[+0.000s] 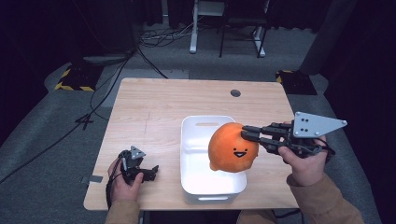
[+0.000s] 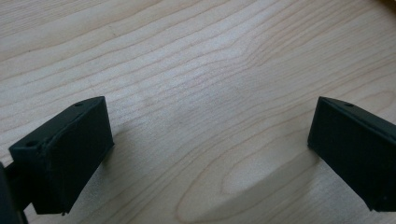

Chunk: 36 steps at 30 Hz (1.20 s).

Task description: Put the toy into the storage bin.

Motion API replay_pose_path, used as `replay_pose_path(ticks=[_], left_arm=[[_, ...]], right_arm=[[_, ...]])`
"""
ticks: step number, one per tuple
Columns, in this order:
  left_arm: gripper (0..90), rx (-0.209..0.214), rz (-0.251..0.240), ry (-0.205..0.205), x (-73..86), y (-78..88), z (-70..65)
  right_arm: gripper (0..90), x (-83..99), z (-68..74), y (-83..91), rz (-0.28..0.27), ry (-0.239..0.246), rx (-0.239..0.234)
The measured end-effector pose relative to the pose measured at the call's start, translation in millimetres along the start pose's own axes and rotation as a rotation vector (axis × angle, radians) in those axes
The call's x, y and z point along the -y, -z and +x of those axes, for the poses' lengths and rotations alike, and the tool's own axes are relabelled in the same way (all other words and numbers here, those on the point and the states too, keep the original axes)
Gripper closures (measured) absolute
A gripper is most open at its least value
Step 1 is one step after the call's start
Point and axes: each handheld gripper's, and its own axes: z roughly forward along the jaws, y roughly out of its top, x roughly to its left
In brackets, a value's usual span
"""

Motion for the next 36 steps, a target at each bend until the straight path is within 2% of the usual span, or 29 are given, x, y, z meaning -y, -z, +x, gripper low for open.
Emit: replay_pose_path(ticks=[4, 10, 18, 25, 36], left_arm=[[0.2, 0.0, 0.0, 0.0, 0.0, 0.0, 0.0], [0.2, 0.0, 0.0, -0.001, 0.0, 0.0, 0.0], [0.2, 0.0, 0.0, 0.0, 0.0, 0.0, 0.0], [0.2, 0.0, 0.0, 0.0, 0.0, 0.0, 0.0], [0.2, 0.0, 0.0, 0.0, 0.0, 0.0, 0.0]], right_arm=[[83.9, 2.3, 4.5, -6.6, 0.0, -0.003, -0.026], [83.9, 7.6, 13.0, -14.9, 0.031, -0.006, -0.063], [83.8, 22.1, 21.1, -23.3, 0.057, -0.023, -0.107], [83.8, 32.4, 27.1, -24.3, 0.093, -0.016, -0.112], [83.5, 50.2, 30.3, -28.0, 0.142, -0.045, -0.112]])
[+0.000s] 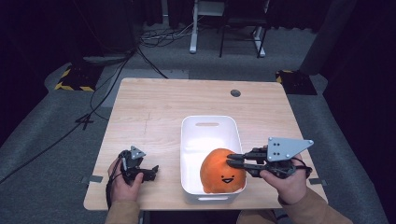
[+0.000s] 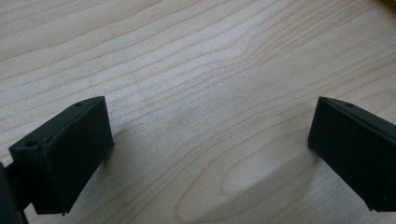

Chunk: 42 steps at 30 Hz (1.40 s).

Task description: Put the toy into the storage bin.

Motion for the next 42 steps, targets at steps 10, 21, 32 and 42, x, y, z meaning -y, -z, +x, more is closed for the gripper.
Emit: replay_pose_path(ticks=[10, 21, 32, 42], left_arm=[[0.2, 0.0, 0.0, 0.0, 0.0, 0.0, 0.0], [0.2, 0.0, 0.0, 0.0, 0.0, 0.0, 0.0], [0.2, 0.001, 0.0, 0.0, 0.0, 0.0, 0.0], [0.2, 0.009, -0.003, 0.001, -0.1, -0.6, 0.5]], right_arm=[[83.1, 18.0, -1.2, -11.7, 0.067, -0.027, -0.007], [82.2, 39.1, -2.6, -28.2, 0.17, -0.058, -0.007], [58.7, 46.3, -6.4, -32.1, 0.158, -0.094, 0.021], [43.6, 35.1, -10.9, -23.8, 0.096, -0.082, 0.067]])
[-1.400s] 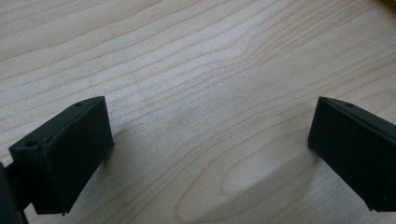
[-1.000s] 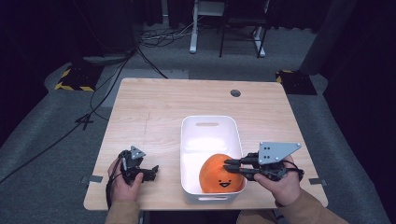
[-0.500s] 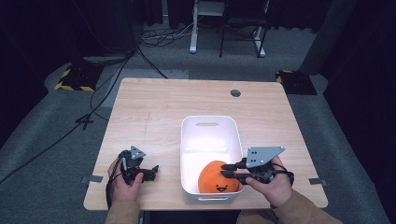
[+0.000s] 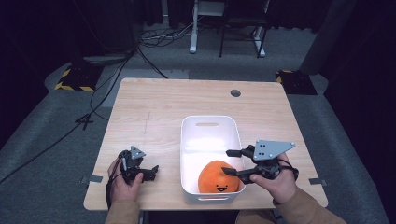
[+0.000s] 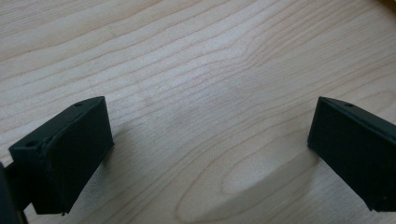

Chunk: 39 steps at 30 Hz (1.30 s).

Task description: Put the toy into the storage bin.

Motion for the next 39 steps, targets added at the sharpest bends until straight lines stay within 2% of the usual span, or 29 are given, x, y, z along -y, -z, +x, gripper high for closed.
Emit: replay_pose_path(ticks=[7, 14, 21, 30, 39], left_arm=[[0.2, 0.004, 0.001, -0.003, -0.3, 0.1, 0.4], [0.2, -0.001, 0.0, -0.001, -0.1, -0.1, 0.1], [0.2, 0.0, 0.0, -0.002, -0.1, -0.1, 0.2], [0.2, -0.001, 0.0, -0.002, -0.1, 0.0, 0.1], [0.2, -0.001, -0.001, -0.002, -0.2, -0.3, 0.1]], right_arm=[[38.8, -9.1, -4.5, 7.5, -0.022, 0.006, 0.026], [34.5, -12.9, -12.9, 13.8, -0.034, -0.016, 0.058], [32.6, -13.1, -26.2, 23.7, -0.034, -0.026, 0.115], [32.3, -6.8, -47.4, 38.0, -0.037, -0.061, 0.18], [31.5, 8.5, -62.8, 52.3, -0.003, -0.109, 0.266]])
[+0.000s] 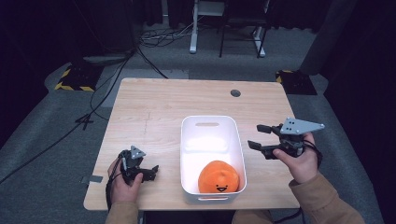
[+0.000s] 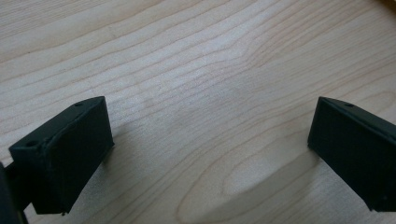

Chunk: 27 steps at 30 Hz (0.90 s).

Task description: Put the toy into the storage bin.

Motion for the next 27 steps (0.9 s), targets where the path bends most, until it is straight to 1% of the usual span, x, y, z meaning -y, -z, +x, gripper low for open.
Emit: replay_pose_path(ticks=[3, 8, 12, 15, 16, 19, 23, 27], left_arm=[[0.2, -0.001, 0.003, 0.002, -0.3, -0.1, -0.1], [0.2, -0.004, 0.002, 0.0, -0.6, -0.3, 0.0], [0.2, -0.003, 0.002, -0.001, -0.6, -0.3, 0.2], [0.2, -0.003, 0.002, 0.0, -0.6, -0.4, 0.1], [0.2, -0.002, 0.002, 0.001, -0.5, -0.3, 0.0], [0.2, -0.002, 0.003, 0.0, -0.5, -0.3, 0.0], [0.2, -0.002, 0.002, 0.002, -0.5, -0.3, -0.1], [0.2, -0.002, 0.003, 0.0, -0.5, -0.3, 0.0]], right_arm=[[30.7, 6.9, -7.4, 1.9, 0.029, -0.002, 0.041], [28.9, 18.0, -20.1, 3.8, 0.083, -0.008, 0.095], [28.1, 28.6, -30.6, 4.9, 0.123, -0.038, 0.131], [26.4, 38.6, -39.8, 5.1, 0.158, -0.066, 0.142], [25.7, 42.2, -42.6, 4.6, 0.168, -0.085, 0.146], [24.0, 52.5, -49.9, 3.6, 0.193, -0.127, 0.138], [22.7, 65.9, -58.6, 2.7, 0.237, -0.153, 0.149], [22.1, 78.2, -65.2, 0.6, 0.245, -0.18, 0.151]])
